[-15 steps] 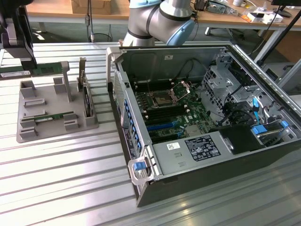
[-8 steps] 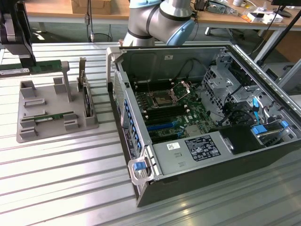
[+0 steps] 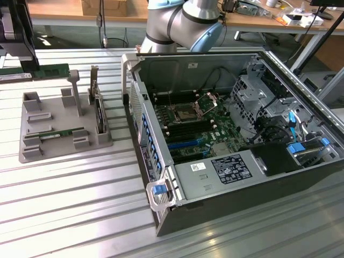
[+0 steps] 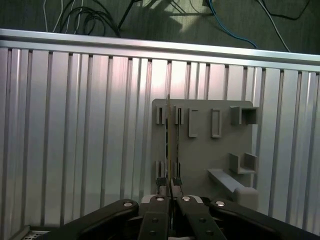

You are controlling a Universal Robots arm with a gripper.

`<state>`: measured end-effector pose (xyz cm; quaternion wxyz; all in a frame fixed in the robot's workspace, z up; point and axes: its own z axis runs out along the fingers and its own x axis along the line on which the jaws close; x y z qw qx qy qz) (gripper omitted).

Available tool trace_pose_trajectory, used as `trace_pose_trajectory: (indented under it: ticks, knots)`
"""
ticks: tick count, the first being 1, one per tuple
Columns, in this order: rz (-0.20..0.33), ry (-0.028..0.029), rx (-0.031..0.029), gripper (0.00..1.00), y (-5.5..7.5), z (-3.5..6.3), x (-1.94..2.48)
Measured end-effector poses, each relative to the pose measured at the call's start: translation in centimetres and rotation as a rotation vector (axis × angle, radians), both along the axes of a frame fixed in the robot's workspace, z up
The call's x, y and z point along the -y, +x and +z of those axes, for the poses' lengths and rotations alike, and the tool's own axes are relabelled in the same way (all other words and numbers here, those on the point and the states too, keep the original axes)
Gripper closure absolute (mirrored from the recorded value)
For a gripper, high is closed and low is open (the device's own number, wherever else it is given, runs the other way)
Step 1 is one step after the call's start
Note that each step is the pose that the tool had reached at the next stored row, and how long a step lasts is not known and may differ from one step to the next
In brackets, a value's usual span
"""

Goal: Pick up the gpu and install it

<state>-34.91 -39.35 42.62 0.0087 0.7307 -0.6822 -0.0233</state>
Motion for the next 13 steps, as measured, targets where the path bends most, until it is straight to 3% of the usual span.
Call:
trace_pose_trajectory:
  ticks: [5,13]
  knots:
    - [0.0,0.0,0.0001,0.88,0.0,0.51,0.0]
    - [0.0,0.0,0.0,0.88,0.4,0.52,0.0]
